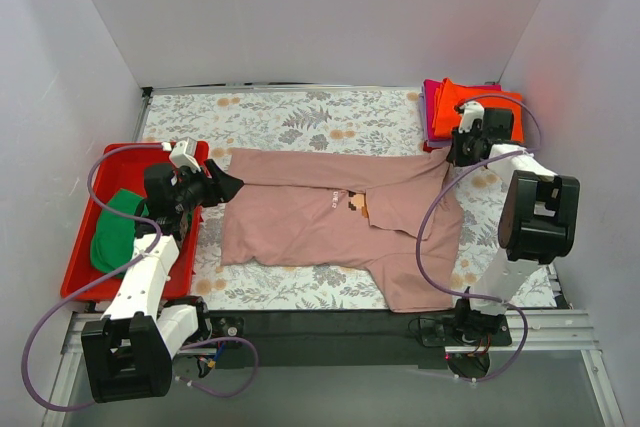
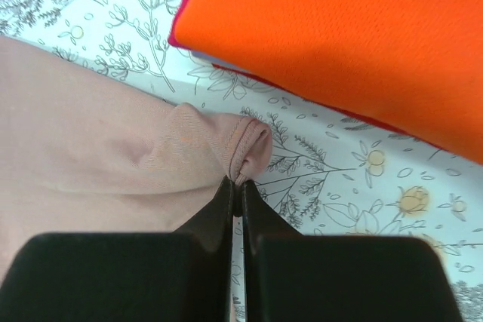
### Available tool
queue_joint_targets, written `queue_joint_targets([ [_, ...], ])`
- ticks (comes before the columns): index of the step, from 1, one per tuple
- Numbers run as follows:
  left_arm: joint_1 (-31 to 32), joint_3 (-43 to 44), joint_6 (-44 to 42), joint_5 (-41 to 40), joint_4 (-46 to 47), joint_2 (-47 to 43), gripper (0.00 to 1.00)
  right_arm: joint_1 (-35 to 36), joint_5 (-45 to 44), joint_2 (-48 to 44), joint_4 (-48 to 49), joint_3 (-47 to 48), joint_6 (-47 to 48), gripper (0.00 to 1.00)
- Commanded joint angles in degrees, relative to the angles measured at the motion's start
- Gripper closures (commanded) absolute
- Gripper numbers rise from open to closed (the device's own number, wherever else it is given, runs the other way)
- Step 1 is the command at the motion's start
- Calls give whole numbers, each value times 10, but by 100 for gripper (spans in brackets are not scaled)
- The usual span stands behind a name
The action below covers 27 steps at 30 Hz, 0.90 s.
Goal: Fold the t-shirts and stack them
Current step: Fold the tshirt
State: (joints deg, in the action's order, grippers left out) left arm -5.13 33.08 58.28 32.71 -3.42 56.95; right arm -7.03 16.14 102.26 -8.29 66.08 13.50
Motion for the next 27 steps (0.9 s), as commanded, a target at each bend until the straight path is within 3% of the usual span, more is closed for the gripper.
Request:
queue_joint_targets([
  [1,4,13,-9,12,2,-1,48,-1,-9,-34,26,-4,26,99],
  [27,6,14,-9,13,3,4,48,3,-21,-92,30,37,110,99],
])
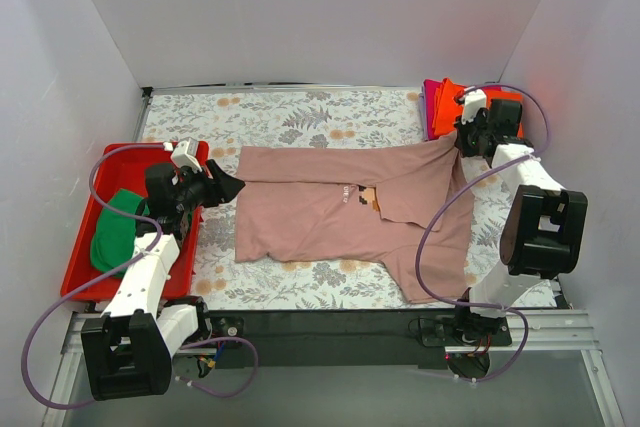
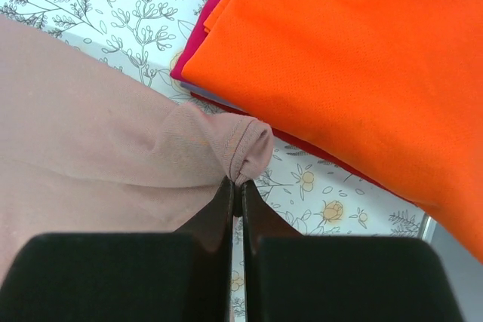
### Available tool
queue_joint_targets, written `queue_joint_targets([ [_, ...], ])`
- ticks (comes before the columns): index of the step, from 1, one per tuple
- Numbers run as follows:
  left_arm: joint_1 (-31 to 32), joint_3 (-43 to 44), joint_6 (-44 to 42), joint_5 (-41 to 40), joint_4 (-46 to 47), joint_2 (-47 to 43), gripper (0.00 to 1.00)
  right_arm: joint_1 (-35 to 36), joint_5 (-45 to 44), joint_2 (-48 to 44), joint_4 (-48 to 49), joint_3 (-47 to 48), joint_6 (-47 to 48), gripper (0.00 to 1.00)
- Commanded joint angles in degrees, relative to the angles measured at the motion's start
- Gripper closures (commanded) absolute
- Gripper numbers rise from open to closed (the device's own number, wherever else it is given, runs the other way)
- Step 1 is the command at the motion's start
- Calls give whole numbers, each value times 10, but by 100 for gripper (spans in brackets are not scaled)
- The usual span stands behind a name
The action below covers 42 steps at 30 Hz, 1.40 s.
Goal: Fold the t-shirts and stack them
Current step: Fold the tshirt
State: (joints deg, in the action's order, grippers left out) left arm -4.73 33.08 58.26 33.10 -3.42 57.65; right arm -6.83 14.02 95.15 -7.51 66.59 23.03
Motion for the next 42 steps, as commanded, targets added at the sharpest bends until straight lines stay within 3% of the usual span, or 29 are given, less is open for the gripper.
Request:
queue_joint_targets([
  [1,2,14,-10,9,3,-3,48,1,0,-20,22,37,17,99],
  [28,3,14,-10,6,2,0,48,24,-58,105,18,208,21,98],
  [29,3,14,-10,6,2,2,48,24,-62,110,19,211,19,93],
  [30,3,14,-10,6,1,1,48,24,-77,115,18,216,18,80],
  [32,2,15,-11,7,1,3,48,25,-100,129,16,225,18,65],
  [37,3,14,-9,20,2,6,47,25,-128,133,9,234,18,52],
  [42,11,15,-6,54,8,24,47,25,-121,97,0,227,21,50],
])
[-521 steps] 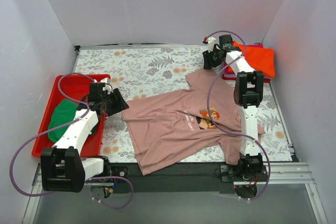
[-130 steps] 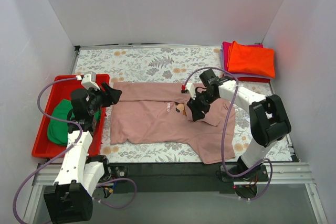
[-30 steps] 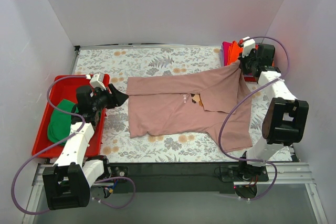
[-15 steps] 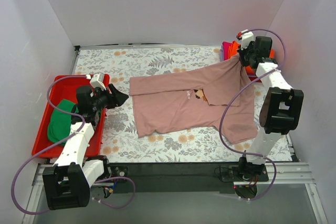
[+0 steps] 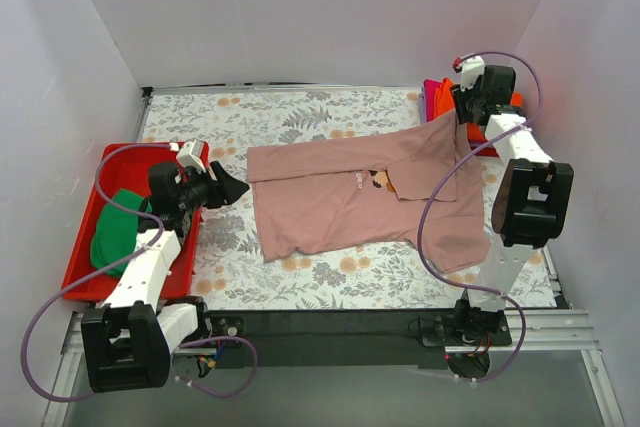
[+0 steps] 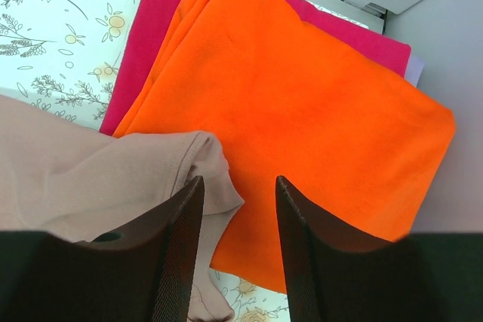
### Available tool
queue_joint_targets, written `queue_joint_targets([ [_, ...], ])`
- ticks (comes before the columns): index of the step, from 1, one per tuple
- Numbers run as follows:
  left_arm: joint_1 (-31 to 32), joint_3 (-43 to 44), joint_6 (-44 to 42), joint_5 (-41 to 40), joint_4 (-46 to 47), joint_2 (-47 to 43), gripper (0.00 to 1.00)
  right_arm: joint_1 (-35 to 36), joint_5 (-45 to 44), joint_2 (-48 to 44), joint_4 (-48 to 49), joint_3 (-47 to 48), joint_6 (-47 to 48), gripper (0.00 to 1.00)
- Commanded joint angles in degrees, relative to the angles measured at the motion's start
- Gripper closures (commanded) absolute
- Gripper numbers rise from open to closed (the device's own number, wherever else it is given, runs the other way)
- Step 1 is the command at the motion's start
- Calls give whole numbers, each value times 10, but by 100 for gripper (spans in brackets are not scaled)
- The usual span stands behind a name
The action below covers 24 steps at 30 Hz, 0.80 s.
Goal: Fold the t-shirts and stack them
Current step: Fold the tshirt
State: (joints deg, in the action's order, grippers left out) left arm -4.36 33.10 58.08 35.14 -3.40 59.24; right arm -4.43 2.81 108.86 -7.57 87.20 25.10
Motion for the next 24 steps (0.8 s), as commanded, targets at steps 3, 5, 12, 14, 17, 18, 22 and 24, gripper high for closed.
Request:
queue_joint_targets([
  [3,21,19,-2,49,7,18,48,1,7,-64,-15,16,5,50],
  [5,36,21,-3,58,-2,29,47,1,33,-92,-46,10,16,46],
  [12,176,57,-8,-7,-114,61,47,2,339,-210,-338,-69,275,19],
  [14,204,81,15,-43,-182,70,47,13,389,-271,-422,-135,373,14],
  [17,232,93,71,-76,-239,65,48,42,382,-319,-465,-240,446,13],
  [18,240,93,104,-80,-252,61,49,60,373,-334,-467,-269,462,13],
  [22,256,79,199,-146,-320,32,51,79,349,-407,-470,-352,475,13],
  [24,264,58,252,-182,-336,18,51,79,331,-422,-471,-375,474,13],
])
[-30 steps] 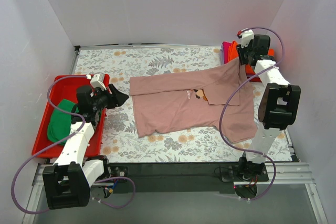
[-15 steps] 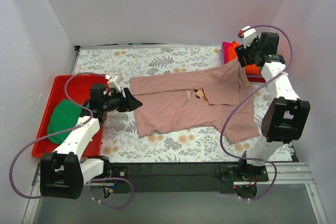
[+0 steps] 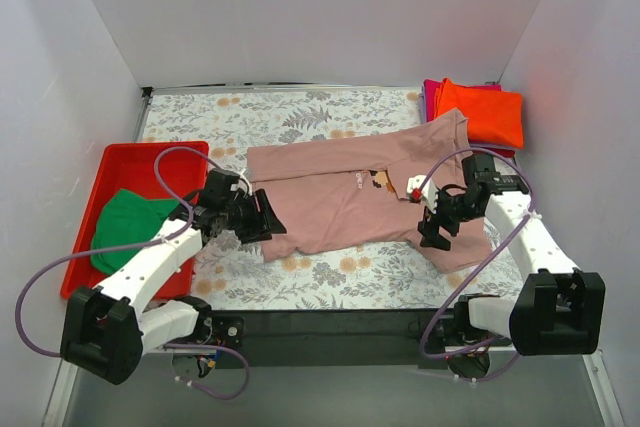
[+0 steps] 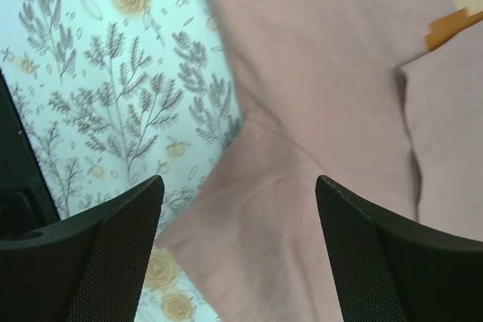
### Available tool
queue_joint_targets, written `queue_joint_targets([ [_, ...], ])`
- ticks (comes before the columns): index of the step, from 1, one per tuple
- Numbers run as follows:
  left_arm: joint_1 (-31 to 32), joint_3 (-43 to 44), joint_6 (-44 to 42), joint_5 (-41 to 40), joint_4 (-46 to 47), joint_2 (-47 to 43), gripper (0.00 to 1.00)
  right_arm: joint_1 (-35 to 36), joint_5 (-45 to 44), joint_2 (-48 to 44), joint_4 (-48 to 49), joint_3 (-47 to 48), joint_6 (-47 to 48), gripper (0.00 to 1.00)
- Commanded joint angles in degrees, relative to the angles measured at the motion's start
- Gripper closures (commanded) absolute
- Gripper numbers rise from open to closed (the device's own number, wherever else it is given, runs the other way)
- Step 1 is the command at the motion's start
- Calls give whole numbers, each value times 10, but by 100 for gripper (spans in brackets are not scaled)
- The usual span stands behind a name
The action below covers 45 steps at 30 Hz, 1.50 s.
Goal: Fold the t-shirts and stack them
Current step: Fold the tshirt
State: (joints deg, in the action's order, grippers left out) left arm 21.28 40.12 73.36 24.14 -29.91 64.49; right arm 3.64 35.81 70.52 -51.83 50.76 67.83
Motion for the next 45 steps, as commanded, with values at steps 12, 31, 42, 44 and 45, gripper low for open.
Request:
queue_joint_targets([
  [12,51,-52,262,-198,-72,-2,55,-3,-22,-36,-24,-13,6,13],
  [31,76,-72,281,-234,-36,56,71,-3,-34,-34,-27,-10,6,13],
  [42,76,-73,250,-245,-37,55,100,-5,-89,-26,-60,5,54,14],
  [44,76,-72,242,-242,-38,43,100,-10,-105,-19,-89,13,84,14],
  [45,76,-72,240,-242,-39,38,100,-11,-108,-10,-102,20,94,15],
])
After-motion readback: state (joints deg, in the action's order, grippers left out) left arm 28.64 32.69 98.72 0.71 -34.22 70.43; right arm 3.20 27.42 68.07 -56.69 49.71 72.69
